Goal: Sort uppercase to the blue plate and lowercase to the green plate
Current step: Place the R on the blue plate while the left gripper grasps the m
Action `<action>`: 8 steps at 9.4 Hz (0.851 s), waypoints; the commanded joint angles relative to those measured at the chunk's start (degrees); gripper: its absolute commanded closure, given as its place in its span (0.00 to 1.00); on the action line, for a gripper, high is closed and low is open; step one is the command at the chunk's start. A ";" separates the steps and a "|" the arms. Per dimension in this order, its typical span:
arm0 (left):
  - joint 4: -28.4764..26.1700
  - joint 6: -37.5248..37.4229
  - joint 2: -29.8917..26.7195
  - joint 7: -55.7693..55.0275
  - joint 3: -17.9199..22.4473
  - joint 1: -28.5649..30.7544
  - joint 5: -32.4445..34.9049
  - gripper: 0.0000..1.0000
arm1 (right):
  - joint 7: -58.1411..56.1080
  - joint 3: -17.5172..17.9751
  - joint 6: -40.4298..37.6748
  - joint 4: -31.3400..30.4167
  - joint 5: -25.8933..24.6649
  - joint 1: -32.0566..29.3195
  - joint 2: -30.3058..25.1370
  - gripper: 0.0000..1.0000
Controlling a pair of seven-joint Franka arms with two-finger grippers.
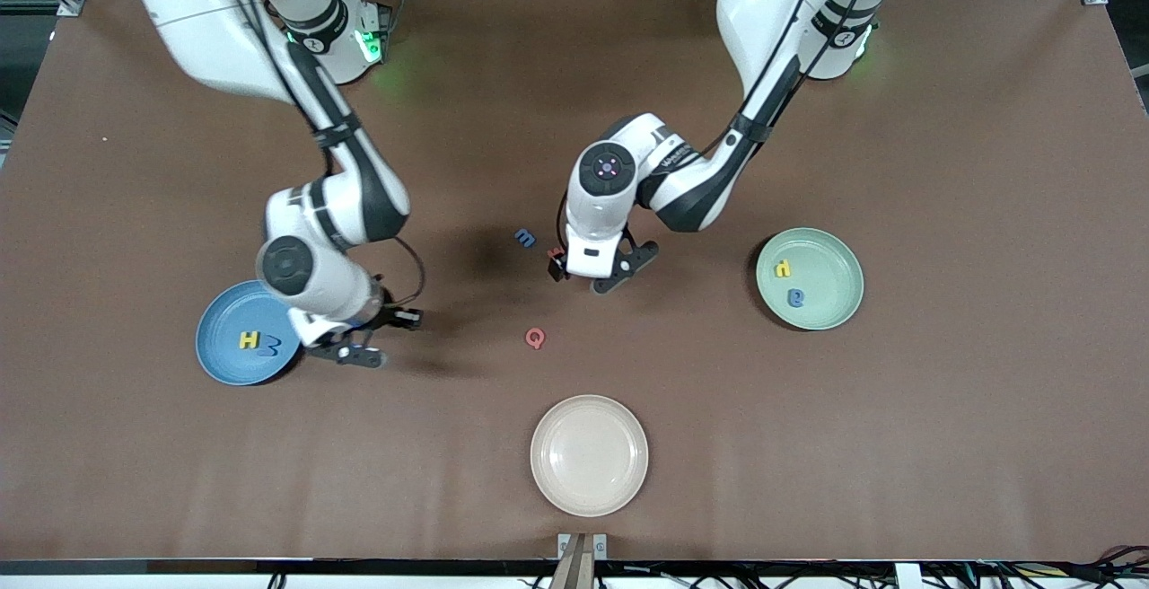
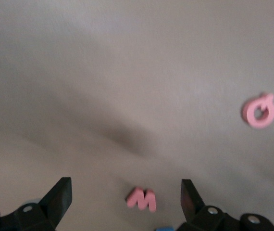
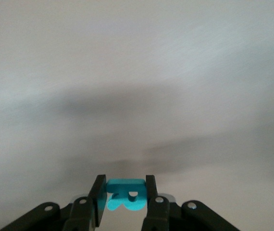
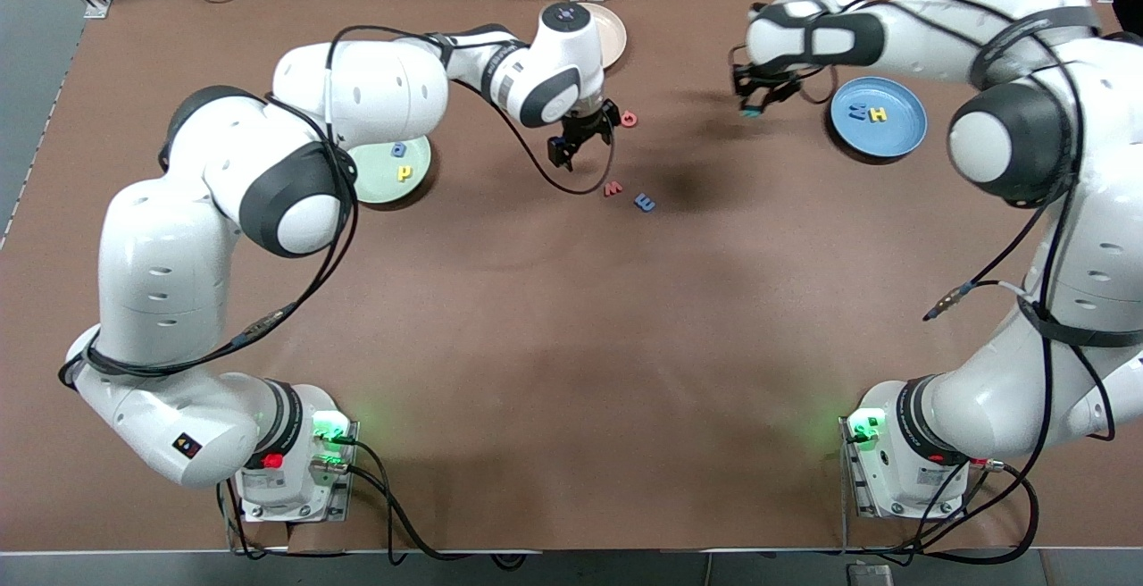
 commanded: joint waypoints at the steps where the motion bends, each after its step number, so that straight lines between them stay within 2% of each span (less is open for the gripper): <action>1: 1.38 -1.12 1.75 -2.00 0.56 -2.06 -1.27 0.00 | -11.46 0.77 -3.18 -1.47 -0.99 -7.45 -3.02 1.00; 4: 5.15 -0.50 7.20 -2.18 0.56 -2.76 -1.27 0.00 | -29.12 0.77 -4.87 -1.12 -3.81 -18.53 -3.02 1.00; 6: 5.25 -0.50 7.30 -4.63 0.47 -3.29 -1.54 0.00 | -37.49 0.77 -5.48 -1.12 -3.81 -23.29 -2.85 1.00; 7: 5.42 -0.50 7.48 -4.99 0.47 -3.56 -1.54 0.00 | -38.49 0.77 -5.48 -0.94 -3.81 -24.18 -2.58 0.87; 8: 6.64 -0.50 8.96 -5.08 0.38 -3.99 -1.54 0.00 | -38.50 0.77 -5.40 -0.59 -3.90 -24.27 -2.49 0.19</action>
